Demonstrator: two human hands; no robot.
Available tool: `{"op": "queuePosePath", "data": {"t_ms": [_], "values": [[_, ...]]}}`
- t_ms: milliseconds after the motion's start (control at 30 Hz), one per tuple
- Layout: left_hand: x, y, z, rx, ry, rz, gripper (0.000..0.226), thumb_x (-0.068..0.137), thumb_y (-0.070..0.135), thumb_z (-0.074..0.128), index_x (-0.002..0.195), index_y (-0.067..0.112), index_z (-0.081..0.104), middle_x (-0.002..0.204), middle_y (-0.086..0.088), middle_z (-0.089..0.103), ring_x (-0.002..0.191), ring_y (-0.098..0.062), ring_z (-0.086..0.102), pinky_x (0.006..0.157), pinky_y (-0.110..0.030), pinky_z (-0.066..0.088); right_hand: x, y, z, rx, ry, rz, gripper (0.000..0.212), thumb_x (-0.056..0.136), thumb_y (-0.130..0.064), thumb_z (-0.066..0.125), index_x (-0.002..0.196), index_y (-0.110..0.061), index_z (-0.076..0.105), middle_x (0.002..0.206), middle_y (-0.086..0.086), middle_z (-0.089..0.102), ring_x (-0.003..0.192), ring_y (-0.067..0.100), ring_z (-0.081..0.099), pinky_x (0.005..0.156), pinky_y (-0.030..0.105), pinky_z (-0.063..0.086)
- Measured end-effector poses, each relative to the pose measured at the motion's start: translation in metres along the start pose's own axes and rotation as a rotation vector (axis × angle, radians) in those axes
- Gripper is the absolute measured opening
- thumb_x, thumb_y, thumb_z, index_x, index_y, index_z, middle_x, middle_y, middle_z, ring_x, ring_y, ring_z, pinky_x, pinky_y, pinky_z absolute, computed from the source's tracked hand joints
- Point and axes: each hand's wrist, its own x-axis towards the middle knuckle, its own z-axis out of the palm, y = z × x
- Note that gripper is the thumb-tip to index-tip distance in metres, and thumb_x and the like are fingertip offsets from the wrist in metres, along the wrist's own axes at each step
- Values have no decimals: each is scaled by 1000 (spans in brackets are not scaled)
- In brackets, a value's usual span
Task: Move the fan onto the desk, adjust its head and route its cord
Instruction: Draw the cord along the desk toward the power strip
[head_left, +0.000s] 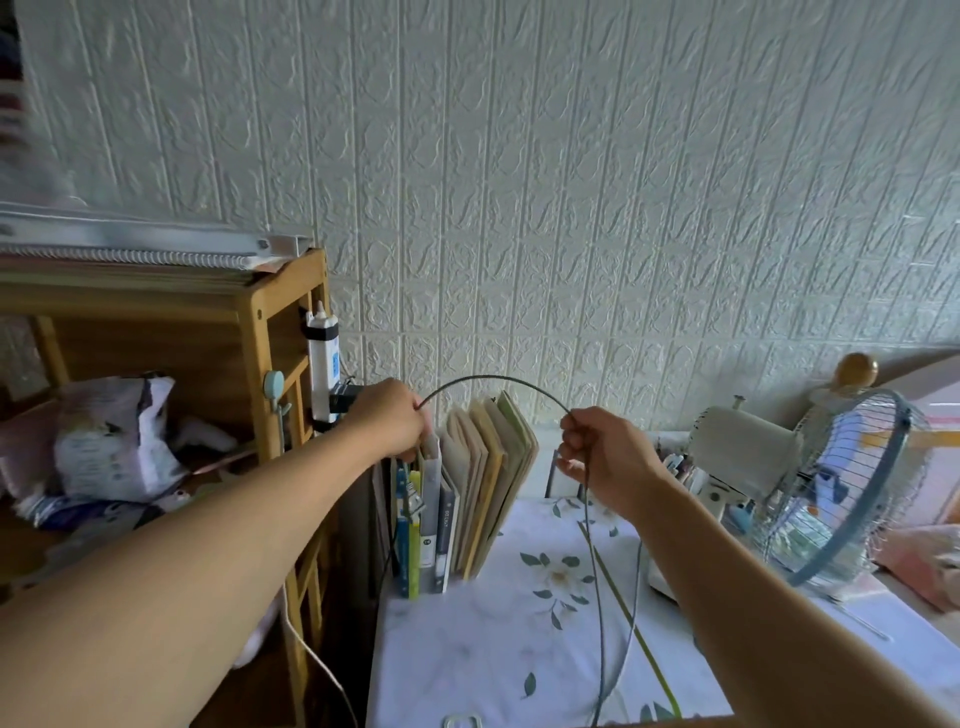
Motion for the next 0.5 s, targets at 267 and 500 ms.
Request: {"op": "queuePosePath", "data": {"t_ms": [267,500], "values": [[0,23,-24,-672,-331,-71,30,89,-6,36,86,4,64,81,-9,72,74,-17,70,67,-29,52,-2,2,9,-611,-56,25,18,87,3,54,88,-6,69,74,8,68,70,19,63,75,34,53],[17,29,-15,-325,-234,74,31,88,-14,39,81,17,41,68,-2,68,43,-9,54,38,-19,39,53,-1,34,-951,-29,-347,52,84,-13,66,133,-25,51,127,10,53,92,22,58,67,25,50]]}}
